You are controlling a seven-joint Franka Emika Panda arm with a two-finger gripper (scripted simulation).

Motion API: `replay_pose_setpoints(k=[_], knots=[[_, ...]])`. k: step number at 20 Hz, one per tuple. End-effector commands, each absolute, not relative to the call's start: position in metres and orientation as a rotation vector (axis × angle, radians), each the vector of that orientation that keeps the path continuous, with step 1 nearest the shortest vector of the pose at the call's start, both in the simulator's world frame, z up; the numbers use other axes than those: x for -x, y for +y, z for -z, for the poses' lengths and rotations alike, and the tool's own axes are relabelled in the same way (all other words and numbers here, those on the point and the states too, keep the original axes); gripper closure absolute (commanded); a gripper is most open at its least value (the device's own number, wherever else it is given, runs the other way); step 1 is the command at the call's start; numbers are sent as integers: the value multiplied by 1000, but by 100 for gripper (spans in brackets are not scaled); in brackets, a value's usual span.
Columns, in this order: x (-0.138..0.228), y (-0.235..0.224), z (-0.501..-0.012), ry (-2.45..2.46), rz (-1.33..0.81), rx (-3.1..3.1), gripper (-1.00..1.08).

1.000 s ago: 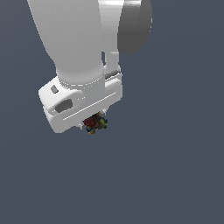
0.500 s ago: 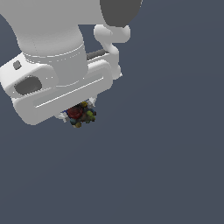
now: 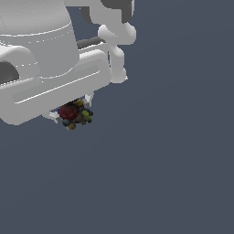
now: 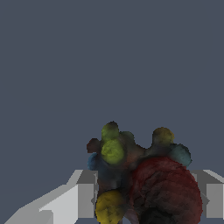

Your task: Pick up the object and move it to a goal position.

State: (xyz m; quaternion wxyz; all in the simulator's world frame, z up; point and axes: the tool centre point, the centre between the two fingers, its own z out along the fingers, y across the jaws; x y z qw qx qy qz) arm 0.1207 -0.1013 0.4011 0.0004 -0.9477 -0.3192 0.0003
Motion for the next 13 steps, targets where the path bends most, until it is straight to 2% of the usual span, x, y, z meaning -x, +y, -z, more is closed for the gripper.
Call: replay_pose_setpoints(k=[1,13], knots=[[-121,-103,-405,-1003,1,2977,108],[-123,-105,-410,-1003,1,2977,108]])
